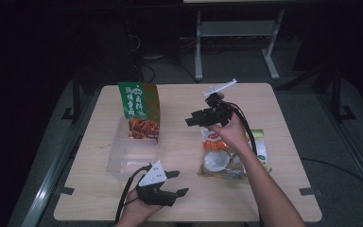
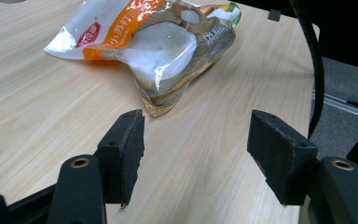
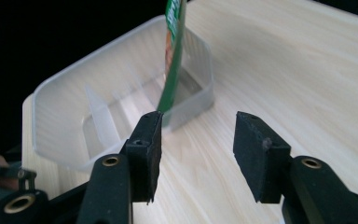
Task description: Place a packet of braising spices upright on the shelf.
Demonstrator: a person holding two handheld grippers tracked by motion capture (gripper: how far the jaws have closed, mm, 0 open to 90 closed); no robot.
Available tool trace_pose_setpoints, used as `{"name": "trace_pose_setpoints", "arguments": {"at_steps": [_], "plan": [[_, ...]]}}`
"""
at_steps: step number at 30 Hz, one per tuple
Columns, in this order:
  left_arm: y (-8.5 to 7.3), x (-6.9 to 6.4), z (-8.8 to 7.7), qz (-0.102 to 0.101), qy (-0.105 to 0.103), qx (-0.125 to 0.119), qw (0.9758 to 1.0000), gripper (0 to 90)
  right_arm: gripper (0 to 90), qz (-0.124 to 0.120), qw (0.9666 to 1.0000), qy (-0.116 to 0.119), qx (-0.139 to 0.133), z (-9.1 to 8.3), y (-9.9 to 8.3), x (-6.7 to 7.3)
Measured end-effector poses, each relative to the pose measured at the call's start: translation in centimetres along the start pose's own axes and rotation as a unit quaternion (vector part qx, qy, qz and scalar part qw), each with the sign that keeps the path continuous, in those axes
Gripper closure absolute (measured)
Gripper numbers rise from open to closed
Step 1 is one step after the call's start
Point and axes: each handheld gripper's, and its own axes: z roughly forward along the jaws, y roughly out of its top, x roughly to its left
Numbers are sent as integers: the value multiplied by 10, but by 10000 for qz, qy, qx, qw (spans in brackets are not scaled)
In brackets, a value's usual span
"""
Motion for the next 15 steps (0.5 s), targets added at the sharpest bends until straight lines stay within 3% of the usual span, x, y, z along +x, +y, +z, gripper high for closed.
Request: {"name": "trace_pose_setpoints", "arguments": {"at_steps": [15], "plan": [[-1, -1, 2, 55, 40, 28, 10000, 355, 505, 230, 9995, -218, 21, -31, -34, -5]]}}
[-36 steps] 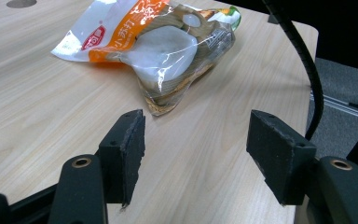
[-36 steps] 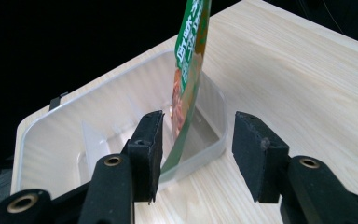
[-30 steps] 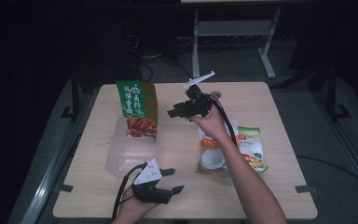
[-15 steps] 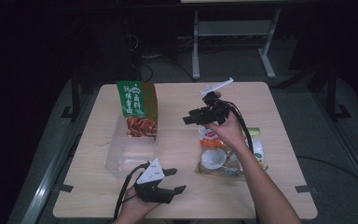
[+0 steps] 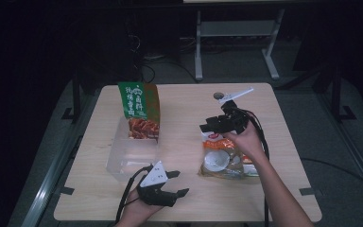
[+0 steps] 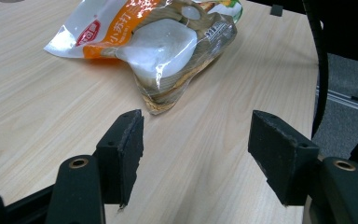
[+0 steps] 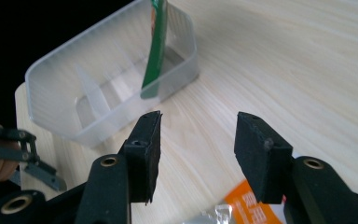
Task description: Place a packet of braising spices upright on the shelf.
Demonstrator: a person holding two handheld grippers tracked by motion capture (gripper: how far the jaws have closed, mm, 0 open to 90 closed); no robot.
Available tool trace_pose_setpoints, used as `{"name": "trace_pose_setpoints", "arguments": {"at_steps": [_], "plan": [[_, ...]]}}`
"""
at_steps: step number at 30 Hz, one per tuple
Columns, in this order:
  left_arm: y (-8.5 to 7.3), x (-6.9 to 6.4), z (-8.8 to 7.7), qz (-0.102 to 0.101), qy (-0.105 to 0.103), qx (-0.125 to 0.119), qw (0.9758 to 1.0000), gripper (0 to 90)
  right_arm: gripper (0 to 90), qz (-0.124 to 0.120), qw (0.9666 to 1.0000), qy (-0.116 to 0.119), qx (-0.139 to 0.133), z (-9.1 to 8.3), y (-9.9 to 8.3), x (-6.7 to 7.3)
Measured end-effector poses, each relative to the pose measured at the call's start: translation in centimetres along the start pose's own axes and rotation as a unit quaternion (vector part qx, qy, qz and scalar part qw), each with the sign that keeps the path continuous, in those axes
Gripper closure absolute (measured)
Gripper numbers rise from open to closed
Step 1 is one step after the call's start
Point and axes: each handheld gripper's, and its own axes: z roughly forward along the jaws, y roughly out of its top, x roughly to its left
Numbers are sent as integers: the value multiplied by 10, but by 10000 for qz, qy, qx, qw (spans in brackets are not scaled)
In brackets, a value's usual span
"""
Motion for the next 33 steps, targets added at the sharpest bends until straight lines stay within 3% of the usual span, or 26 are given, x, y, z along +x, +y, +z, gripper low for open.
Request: {"name": "trace_pose_setpoints", "arguments": {"at_steps": [11, 22, 33], "plan": [[0, 2, 0, 46, 34, 61, 10000, 350, 498, 270, 9994, -192, 95, -16, -25, -12], [0, 3, -1, 59, 71, 73, 9999, 342, 484, 382, 9984, -349, 211, -29, -41, -19], [0, 5, -1, 7, 93, 75, 9999, 336, 476, 662, 9953, -571, 406, -38, -63, -32]]}}
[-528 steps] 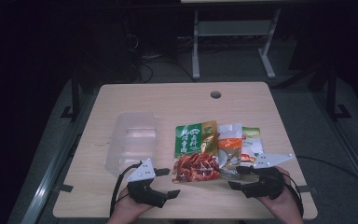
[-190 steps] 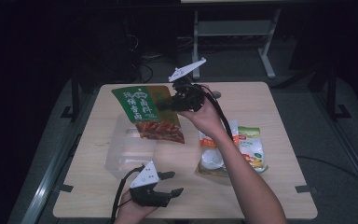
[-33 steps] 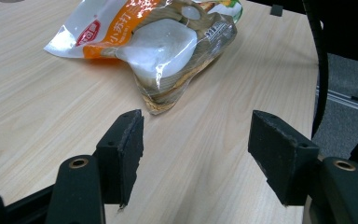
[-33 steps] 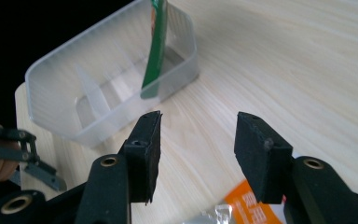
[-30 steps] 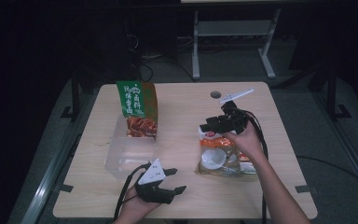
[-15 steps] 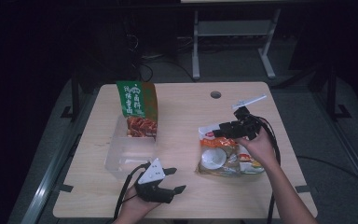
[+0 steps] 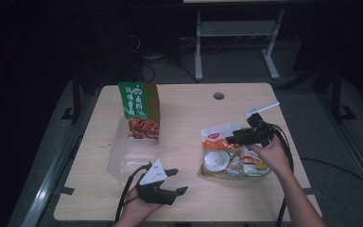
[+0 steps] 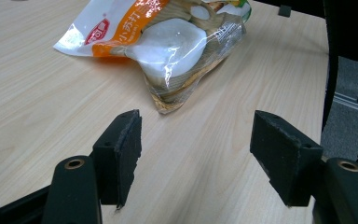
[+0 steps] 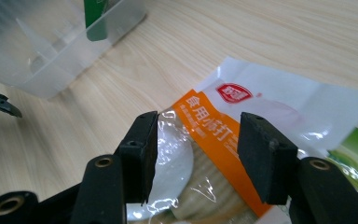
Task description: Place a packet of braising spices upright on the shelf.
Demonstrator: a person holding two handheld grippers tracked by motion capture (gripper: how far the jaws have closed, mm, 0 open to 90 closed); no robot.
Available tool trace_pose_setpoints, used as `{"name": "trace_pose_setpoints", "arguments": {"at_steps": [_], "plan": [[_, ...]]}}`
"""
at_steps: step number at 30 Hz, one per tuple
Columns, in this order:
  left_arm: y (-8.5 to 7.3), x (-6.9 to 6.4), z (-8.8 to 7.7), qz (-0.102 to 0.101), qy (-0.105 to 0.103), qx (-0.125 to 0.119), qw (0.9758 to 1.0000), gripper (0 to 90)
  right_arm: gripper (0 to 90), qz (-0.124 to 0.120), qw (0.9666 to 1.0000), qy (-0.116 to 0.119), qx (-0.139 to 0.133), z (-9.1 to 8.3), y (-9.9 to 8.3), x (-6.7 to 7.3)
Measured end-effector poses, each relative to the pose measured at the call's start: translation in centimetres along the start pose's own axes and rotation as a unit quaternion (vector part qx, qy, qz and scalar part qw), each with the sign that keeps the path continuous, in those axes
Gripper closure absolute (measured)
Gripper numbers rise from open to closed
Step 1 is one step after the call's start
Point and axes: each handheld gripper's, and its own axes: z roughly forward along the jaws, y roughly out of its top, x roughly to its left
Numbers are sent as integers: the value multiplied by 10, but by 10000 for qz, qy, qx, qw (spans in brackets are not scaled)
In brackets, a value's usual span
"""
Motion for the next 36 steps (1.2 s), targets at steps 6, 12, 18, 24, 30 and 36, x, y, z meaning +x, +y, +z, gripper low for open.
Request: {"name": "trace_pose_setpoints", "arguments": {"at_steps": [6, 12, 18, 24, 30, 36], "plan": [[0, 0, 1, -43, 3, -51, 10000, 334, 476, 88, 9999, -85, 76, -3, -8, -6], [0, 0, 3, -67, 3, -47, 10000, 333, 475, 259, 9992, -264, 165, -6, -16, -14], [0, 1, 3, -79, -2, -57, 10000, 333, 471, 371, 9984, -373, 215, -5, -22, -24], [0, 0, 4, -70, -17, -45, 10000, 333, 474, 519, 9977, -368, 231, 0, -26, -31], [2, 0, 9, -103, -61, -32, 9999, 330, 537, 607, 9975, -242, 267, 14, -21, -39], [4, 1, 11, -134, -75, -64, 9999, 330, 621, 665, 9972, -143, 317, 29, -16, -41]]}}
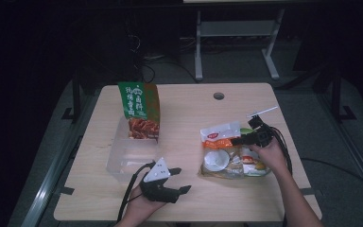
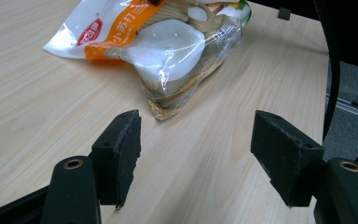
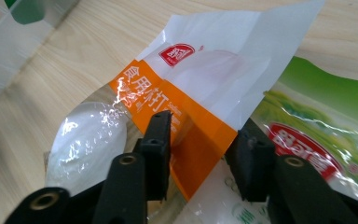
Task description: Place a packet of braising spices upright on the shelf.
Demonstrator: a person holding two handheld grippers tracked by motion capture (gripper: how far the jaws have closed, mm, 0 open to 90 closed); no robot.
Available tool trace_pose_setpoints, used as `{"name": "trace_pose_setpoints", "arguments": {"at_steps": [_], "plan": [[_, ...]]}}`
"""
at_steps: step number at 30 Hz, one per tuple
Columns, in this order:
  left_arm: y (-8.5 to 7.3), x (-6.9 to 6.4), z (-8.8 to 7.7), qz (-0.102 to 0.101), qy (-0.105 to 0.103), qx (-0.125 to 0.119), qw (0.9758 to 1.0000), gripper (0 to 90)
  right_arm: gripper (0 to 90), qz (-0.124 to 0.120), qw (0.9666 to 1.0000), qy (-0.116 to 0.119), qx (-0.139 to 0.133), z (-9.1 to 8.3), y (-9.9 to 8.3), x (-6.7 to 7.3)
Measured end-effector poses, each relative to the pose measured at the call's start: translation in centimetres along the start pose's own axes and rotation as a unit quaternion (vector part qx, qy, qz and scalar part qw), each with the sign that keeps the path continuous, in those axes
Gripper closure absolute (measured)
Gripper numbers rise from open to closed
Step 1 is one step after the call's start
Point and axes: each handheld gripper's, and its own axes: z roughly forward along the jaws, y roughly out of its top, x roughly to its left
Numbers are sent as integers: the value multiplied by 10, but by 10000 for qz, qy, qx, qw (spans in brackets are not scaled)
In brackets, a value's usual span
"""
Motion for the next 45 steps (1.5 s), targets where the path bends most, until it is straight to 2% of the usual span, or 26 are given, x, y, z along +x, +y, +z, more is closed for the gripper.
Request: {"name": "trace_pose_setpoints", "arguments": {"at_steps": [6, 12, 14, 17, 21, 27, 29, 30, 32, 34, 38, 39, 40, 41, 43, 45], "plan": [[2, 1, 2, -64, -29, -20, 10000, 329, 745, 80, 9998, 192, -55, 4, 3, -1], [5, 4, 7, -126, -40, 26, 9999, 325, 886, -20, 9995, 328, -8, 5, 5, 3], [6, 4, 9, -140, -49, 31, 9999, 323, 895, -10, 9993, 367, -10, 4, 6, 5], [9, 5, 15, -152, -60, 59, 9998, 316, 899, -157, 9992, 371, -37, -1, 7, 10], [12, 7, 22, -260, -54, 55, 9996, 301, 900, -275, 9983, 480, -195, -11, 6, 17], [20, 14, 35, -348, -20, 76, 9994, 286, 900, -688, 9937, 724, -503, -28, 1, 35], [22, 16, 40, -454, -30, 62, 9989, 284, 900, -836, 9913, 818, -596, -33, -1, 40], [22, 16, 40, -454, -30, 62, 9989, 284, 900, -836, 9913, 818, -596, -33, -1, 40], [24, 20, 48, -560, 4, 78, 9984, 284, 900, -1046, 9875, 944, -709, -38, -5, 47], [25, 24, 54, -575, 51, 115, 9983, 284, 900, -1167, 9851, 1021, -741, -41, -6, 51], [26, 32, 65, -925, 2, 111, 9957, 286, 900, -1389, 9802, 1169, -786, -45, -8, 57], [26, 32, 65, -925, 2, 111, 9957, 291, 900, -1426, 9792, 1205, -788, -46, -9, 58], [27, 37, 69, -1063, -54, 123, 9942, 297, 900, -1471, 9784, 1216, -796, -46, -9, 59], [28, 39, 72, -1043, -106, 134, 9944, 317, 900, -1497, 9781, 1212, -792, -46, -9, 59], [29, 41, 75, -1065, -245, 139, 9939, 416, 900, -1518, 9778, 1209, -784, -47, -10, 60], [30, 43, 79, -1131, -361, 120, 9929, 492, 900, -1521, 9775, 1232, -781, -47, -10, 60]]}}
